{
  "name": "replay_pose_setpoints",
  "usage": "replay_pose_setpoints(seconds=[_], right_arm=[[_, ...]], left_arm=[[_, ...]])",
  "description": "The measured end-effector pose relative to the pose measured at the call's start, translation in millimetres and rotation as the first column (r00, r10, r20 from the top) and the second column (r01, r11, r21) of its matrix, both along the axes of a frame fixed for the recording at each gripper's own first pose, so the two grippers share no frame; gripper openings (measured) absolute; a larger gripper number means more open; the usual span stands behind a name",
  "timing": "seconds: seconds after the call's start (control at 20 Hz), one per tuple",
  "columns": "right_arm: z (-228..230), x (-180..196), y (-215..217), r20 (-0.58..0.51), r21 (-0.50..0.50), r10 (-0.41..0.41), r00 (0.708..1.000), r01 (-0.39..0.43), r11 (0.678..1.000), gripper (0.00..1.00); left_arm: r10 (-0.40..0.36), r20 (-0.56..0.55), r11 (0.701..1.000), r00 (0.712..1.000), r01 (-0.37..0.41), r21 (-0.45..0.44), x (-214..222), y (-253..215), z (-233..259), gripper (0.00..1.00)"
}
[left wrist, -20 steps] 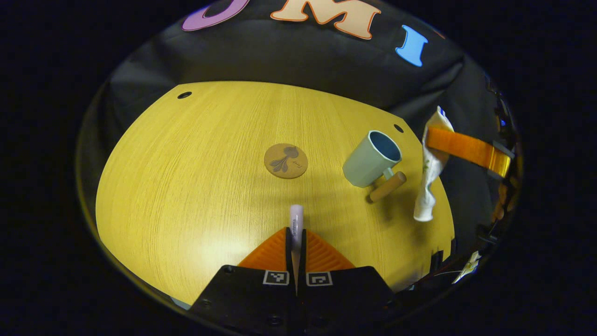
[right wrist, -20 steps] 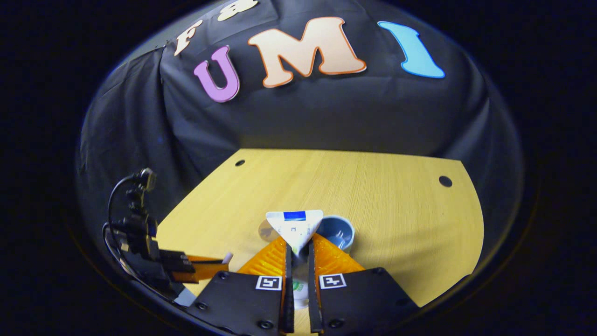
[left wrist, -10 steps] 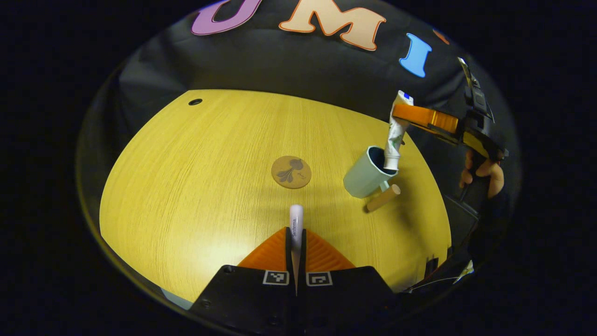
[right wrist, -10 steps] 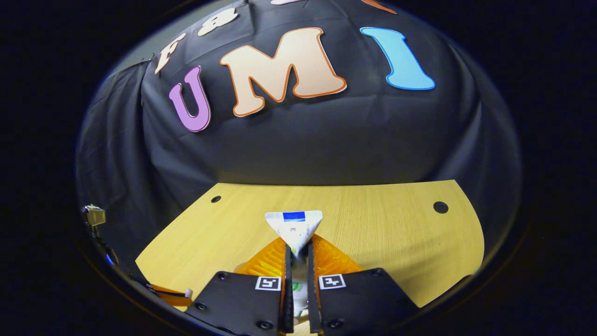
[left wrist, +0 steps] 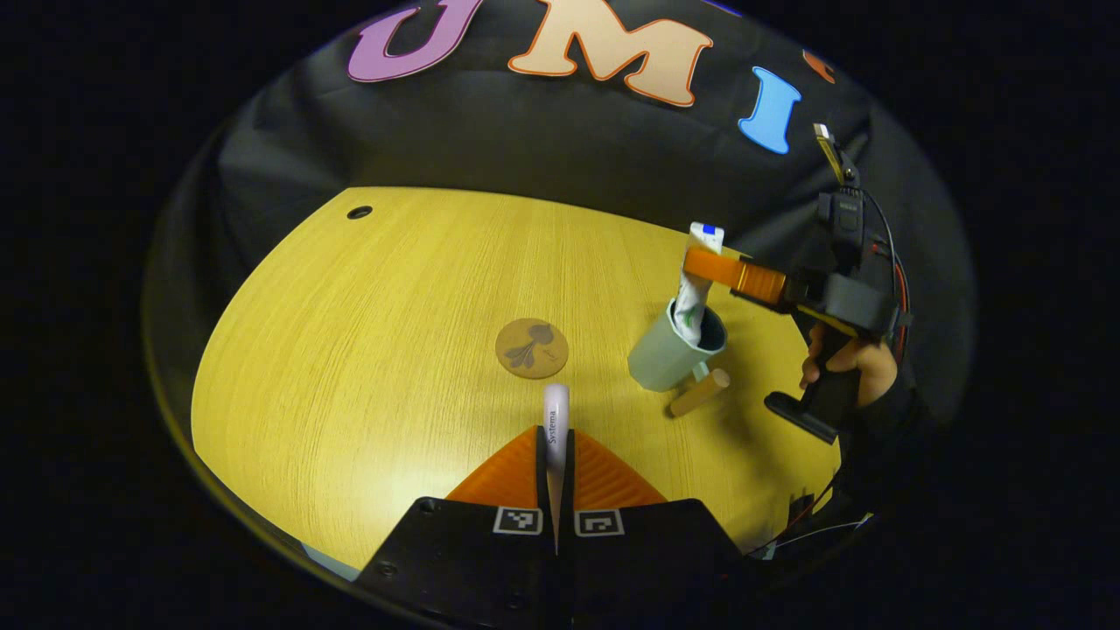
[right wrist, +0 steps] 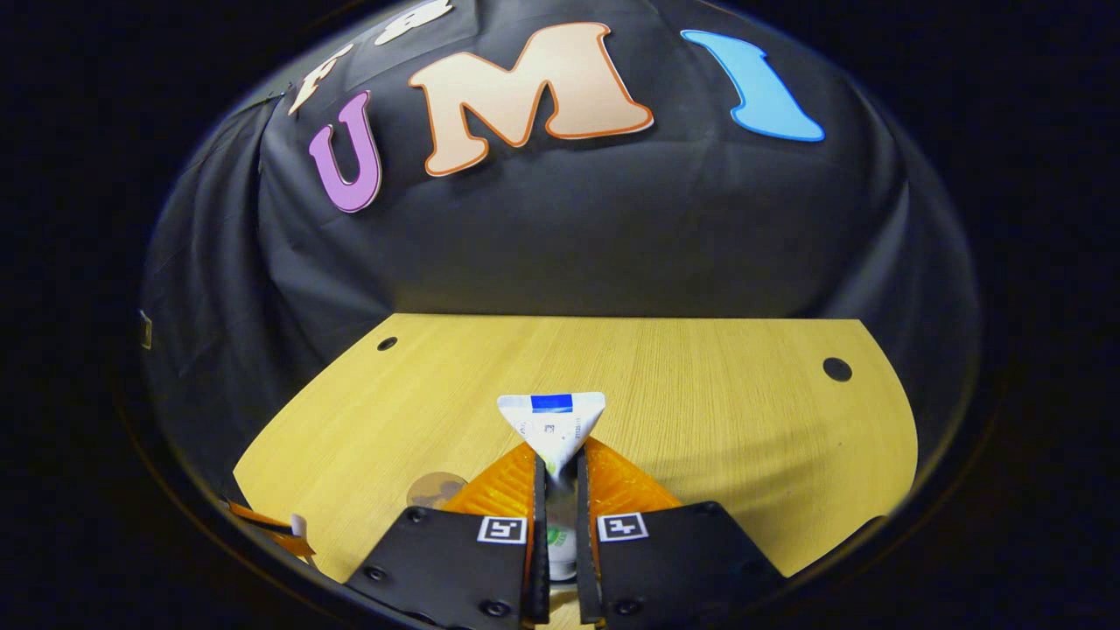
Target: Put the toothbrush and toothpaste on the desktop into the cup, then pick up the cup and place it on the coaster on the desktop.
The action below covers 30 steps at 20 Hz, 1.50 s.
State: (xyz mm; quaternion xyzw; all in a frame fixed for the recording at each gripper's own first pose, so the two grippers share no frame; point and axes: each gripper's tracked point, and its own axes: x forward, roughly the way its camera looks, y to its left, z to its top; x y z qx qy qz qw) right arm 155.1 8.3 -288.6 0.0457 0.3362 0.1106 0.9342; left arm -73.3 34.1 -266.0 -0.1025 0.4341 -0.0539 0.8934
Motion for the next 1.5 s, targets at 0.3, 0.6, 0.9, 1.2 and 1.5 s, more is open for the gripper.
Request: replay_pose_setpoints(seconds=[0.3, 0.6, 0.9, 1.2, 1.5], right_arm=[[-8, -35, -11, -0.056, -0.028, 0.007, 0.998, -0.009, 1.0, 0.43], [14, -80, -48, -0.049, 0.015, -0.044, 0.998, 0.045, 0.999, 0.92], [17, -120, -103, -0.098, 0.039, -0.169, 0.981, 0.173, 0.984, 0.97], [25, -145, -136, -0.108, 0.025, -0.228, 0.968, 0.232, 0.972, 0.97], [32, -163, -168, -0.113, -0.005, -0.274, 0.955, 0.275, 0.961, 0.97]], left_arm=[[-0.014, 0.099, 0.999, 0.995, 0.017, -0.036, 44, -16, 22, 0.0], [-0.056, 0.181, 0.996, 0.982, 0.068, -0.064, 83, -38, 47, 0.0], [-0.071, 0.262, 0.983, 0.962, 0.112, -0.145, 134, -82, 65, 0.0], [-0.047, 0.372, 0.98, 0.927, 0.115, -0.163, 192, -113, 83, 0.0], [0.037, 0.362, 0.969, 0.931, 0.055, -0.24, 215, -132, 57, 0.0]])
